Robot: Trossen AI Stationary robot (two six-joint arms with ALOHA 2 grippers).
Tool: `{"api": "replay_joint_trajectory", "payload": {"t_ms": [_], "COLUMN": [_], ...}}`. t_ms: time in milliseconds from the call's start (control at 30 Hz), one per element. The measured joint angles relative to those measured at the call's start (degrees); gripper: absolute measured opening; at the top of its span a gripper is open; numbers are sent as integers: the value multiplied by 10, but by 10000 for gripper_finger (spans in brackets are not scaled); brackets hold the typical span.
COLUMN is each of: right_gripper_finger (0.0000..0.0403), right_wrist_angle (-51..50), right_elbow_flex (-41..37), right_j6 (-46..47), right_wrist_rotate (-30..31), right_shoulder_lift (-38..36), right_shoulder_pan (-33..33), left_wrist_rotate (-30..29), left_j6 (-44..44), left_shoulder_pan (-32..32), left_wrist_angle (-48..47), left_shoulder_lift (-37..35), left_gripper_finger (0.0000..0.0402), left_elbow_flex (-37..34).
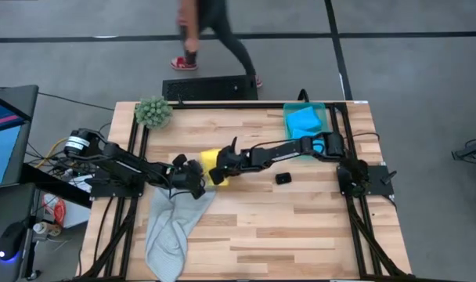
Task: Fold microfiber towels
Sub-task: Stack the folded yellow microfiber cloth on top of the blue microfiber cloth in the bin
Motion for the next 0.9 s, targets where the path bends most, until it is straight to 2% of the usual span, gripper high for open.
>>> {"api": "replay_joint_trajectory", "payload": {"t_ms": [100,300,600,733,800,900], "right_gripper_finger": [15,20,18,22,18,16], "right_wrist_angle": [-60,-177,-397,-387,-345,-273], "right_elbow_flex": [-1,0,-12,-104,-177,-286], "right_j6": [-34,-101,-176,-154,-137,-136], "right_wrist_rotate": [6,15,86,107,115,89], "right_shoulder_lift": [-23,-94,-211,-323,-395,-497], "right_shoulder_pan": [-14,-51,-99,-125,-144,-188], "left_wrist_rotate": [16,30,34,33,33,32], "left_j6": [3,5,-3,-18,-20,-16], "left_shoulder_pan": [0,0,0,-6,-9,-12], "left_wrist_angle": [-4,-3,-2,0,2,5], "left_shoulder_lift": [-9,-19,-20,-20,-20,-20], "left_gripper_finger": [61,61,61,61,61,61], "left_elbow_flex": [-1,-2,-3,-3,-3,-3]}}
